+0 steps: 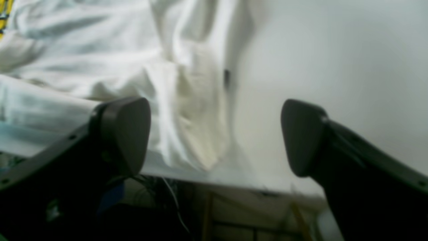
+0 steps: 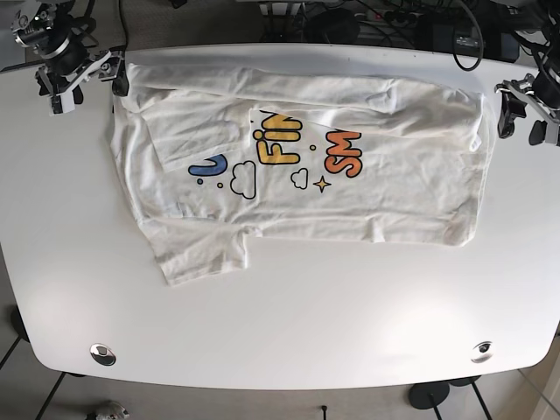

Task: Fold the T-shirt properly
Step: 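Pull the shirt edge taut with both grippers and release it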

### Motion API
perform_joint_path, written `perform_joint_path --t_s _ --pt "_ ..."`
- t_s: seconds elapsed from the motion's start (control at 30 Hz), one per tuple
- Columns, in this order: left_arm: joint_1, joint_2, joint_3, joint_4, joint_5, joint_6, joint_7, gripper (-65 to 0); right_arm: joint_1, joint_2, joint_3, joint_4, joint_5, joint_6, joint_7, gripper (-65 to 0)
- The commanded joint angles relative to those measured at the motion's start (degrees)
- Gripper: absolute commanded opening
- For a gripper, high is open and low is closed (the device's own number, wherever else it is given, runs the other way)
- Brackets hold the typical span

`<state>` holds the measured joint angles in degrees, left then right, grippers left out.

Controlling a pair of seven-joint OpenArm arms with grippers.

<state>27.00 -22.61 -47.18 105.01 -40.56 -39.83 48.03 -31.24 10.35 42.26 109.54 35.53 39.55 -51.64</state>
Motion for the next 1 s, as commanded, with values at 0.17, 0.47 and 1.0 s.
perform_joint_path --t_s 0.17,0.47,1.0 --pt "-2.5 3.8 12.1 0.8 2.8 -0.2 -1.3 -26.5 3.2 0.4 -7.3 0.7 -3.1 0.45 1.0 -6.0" --pt "-2.1 10.8 14.6 -1.7 24.9 -0.2 -8.4 -49.4 3.9 -2.6 -14.3 -1.4 -11.7 0.45 1.0 -45.2" --pt "1.1 5.5 5.8 -15.6 27.3 -0.2 -8.8 -54.9 2.5 1.1 -14.1 -11.7 -16.1 0.45 6.3 -54.7"
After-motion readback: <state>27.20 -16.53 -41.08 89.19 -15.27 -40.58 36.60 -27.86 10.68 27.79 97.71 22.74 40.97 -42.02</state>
